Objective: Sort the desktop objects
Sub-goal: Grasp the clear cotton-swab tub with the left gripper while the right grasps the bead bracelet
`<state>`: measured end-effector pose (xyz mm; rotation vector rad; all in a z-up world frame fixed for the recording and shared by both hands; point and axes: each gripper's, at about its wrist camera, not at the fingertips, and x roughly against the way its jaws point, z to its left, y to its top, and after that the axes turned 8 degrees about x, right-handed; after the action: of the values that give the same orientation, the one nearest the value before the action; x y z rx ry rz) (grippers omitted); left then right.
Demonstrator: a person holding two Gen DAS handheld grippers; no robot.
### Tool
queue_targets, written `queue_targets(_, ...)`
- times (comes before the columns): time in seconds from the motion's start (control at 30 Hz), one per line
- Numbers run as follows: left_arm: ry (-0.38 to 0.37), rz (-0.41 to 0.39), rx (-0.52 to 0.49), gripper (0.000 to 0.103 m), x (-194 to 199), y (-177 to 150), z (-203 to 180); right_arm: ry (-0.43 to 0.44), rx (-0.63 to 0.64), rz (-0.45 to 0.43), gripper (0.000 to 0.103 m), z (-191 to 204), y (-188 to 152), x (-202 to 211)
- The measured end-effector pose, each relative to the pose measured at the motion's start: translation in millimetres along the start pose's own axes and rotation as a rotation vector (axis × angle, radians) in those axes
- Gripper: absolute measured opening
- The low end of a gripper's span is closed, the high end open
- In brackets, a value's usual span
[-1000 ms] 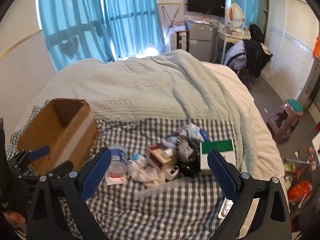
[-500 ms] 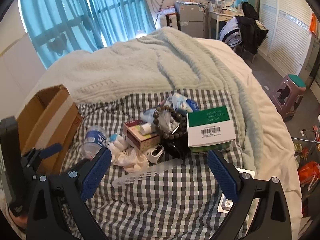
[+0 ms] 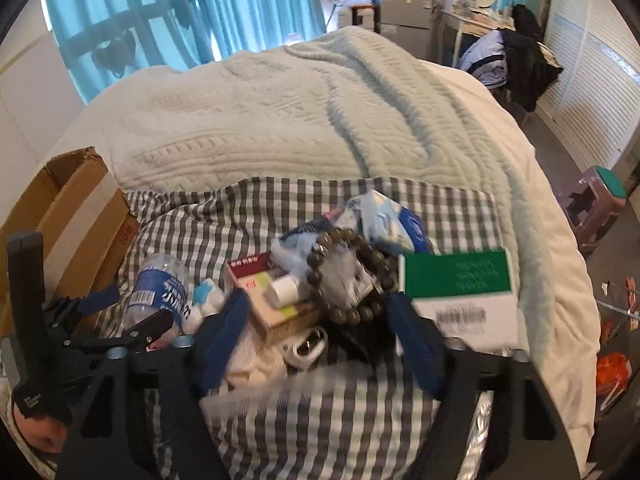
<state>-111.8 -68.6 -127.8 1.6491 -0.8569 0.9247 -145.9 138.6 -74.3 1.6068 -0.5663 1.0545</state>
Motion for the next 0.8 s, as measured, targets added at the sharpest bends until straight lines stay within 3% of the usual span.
queue_targets(0.13, -0.002, 0.005, 0.019, 0.094, -8.9, 4.5, 4.9, -0.007, 0.033, 0.024, 0.048, 6.2, 8.7, -17.5)
queue_targets(0.3, 0.003, 0.037, 0.034, 0.094, -26.7, 7.1, 5.6, -0.02, 0.038, 0.063, 0.044, 5.2, 10.6, -38.1)
queue_targets(0.57, -0.007, 0.003, -0.033, 0.093, -33.0, 8.8, 3.7, -0.022, 0.012, 0.078, 0.011, -12.7, 3.3, -35.3)
queue_targets(0.8, -0.074, 0.066, 0.016, 0.083, -31.0, 7.7, 15.9, -0.007, -0.04, 0.076, 0.011, -28.7, -11.3, -21.0)
